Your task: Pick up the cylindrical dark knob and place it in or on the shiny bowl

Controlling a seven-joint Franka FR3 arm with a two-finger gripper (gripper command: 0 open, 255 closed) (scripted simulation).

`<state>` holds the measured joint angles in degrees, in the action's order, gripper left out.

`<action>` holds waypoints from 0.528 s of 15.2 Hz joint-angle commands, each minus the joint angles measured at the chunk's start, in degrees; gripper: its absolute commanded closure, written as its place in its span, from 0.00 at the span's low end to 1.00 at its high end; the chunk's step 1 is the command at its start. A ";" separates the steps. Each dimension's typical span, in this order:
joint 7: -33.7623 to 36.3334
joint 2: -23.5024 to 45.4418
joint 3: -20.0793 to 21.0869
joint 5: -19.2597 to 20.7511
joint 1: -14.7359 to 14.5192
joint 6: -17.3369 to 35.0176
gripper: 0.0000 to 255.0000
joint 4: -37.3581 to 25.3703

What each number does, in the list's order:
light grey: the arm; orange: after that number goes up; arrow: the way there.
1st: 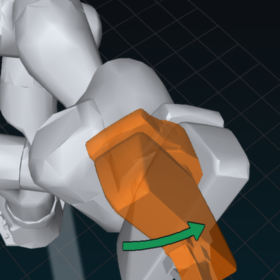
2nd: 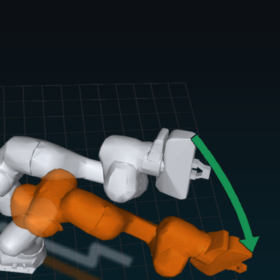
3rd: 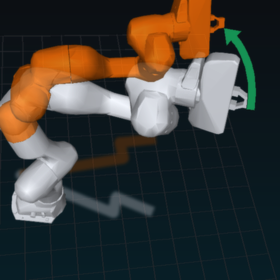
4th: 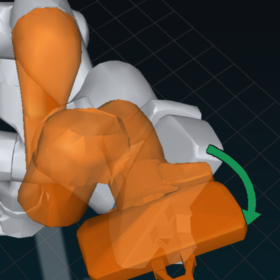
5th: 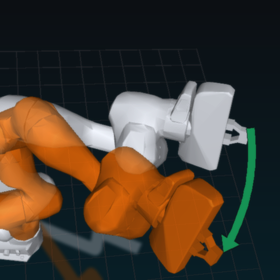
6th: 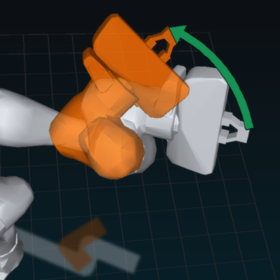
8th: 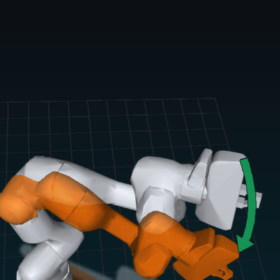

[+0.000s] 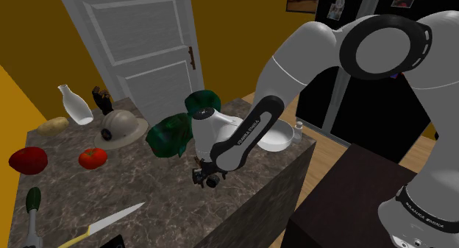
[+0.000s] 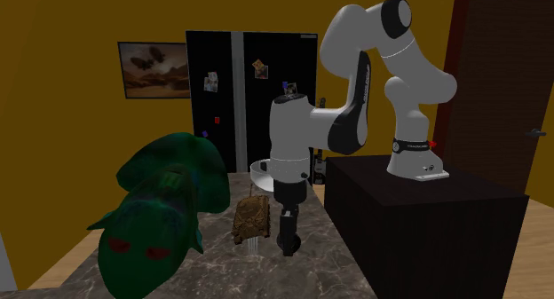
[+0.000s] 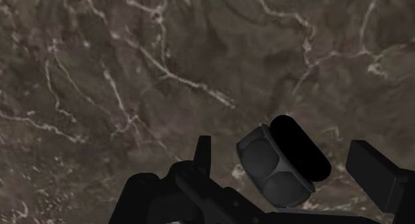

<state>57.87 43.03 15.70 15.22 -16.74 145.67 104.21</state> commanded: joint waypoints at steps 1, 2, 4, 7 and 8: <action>0.00 0.00 0.00 0.00 0.00 0.00 0.00 0.00; 0.00 0.00 0.00 0.00 0.00 0.00 0.00 0.00; 0.00 0.00 0.00 0.00 0.00 0.00 1.00 0.00; 0.00 0.00 0.00 0.00 0.00 0.00 1.00 0.00; 0.00 0.00 0.00 0.00 0.00 0.00 1.00 0.00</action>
<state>57.87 43.03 15.70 15.22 -16.74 145.67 104.21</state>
